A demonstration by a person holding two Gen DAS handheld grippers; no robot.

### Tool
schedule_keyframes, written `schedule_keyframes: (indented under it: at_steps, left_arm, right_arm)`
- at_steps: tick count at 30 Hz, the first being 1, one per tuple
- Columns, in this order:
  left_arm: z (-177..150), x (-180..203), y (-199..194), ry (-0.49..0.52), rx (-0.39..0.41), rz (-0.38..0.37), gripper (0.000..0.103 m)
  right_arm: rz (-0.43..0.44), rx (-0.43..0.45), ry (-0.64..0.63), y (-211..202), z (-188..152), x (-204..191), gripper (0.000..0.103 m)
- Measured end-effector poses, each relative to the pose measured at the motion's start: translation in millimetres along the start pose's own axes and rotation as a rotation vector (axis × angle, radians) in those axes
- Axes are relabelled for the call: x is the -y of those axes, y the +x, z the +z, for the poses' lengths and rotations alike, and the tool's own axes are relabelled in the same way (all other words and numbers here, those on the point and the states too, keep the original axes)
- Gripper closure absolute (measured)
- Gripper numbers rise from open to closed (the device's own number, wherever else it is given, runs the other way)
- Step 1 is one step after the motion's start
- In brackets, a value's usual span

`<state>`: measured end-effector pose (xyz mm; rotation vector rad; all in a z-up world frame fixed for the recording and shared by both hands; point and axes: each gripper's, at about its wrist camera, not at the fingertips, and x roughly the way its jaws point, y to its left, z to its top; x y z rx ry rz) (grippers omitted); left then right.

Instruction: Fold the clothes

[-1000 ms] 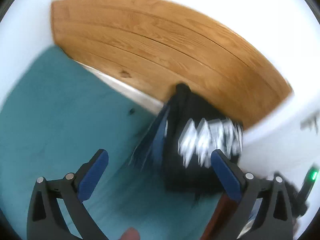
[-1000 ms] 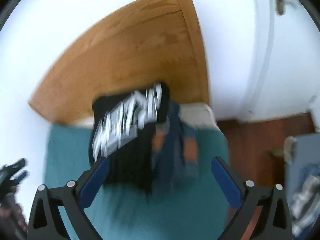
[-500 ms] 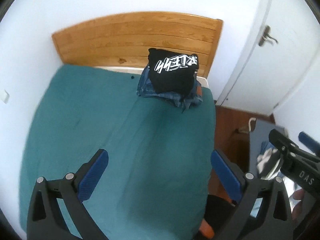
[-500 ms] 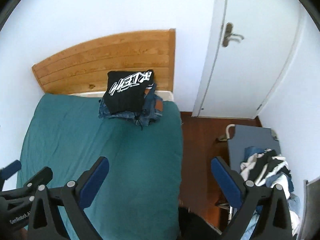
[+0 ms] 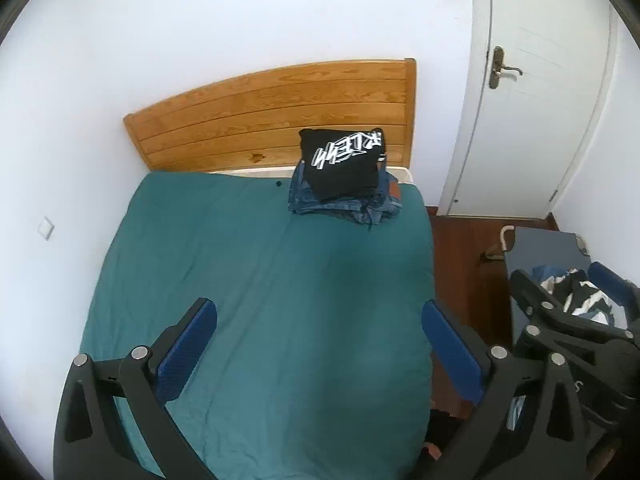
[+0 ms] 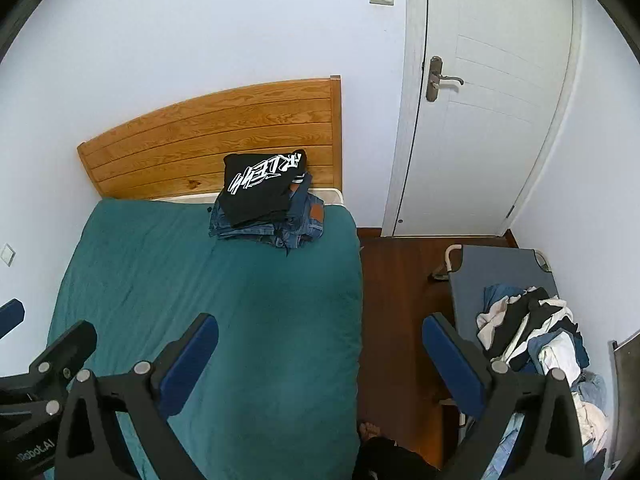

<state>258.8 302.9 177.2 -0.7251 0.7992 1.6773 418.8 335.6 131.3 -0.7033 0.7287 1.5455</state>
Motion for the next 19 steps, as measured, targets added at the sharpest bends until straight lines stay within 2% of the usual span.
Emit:
schedule_keyframes:
  at_steps: [19]
  left_arm:
    - [-7.6, -10.7, -3.0, -0.032, 0.010, 0.008, 0.000]
  right_arm:
    - [0.007, 0.008, -0.005, -11.8, -5.2, 0.2, 0.000]
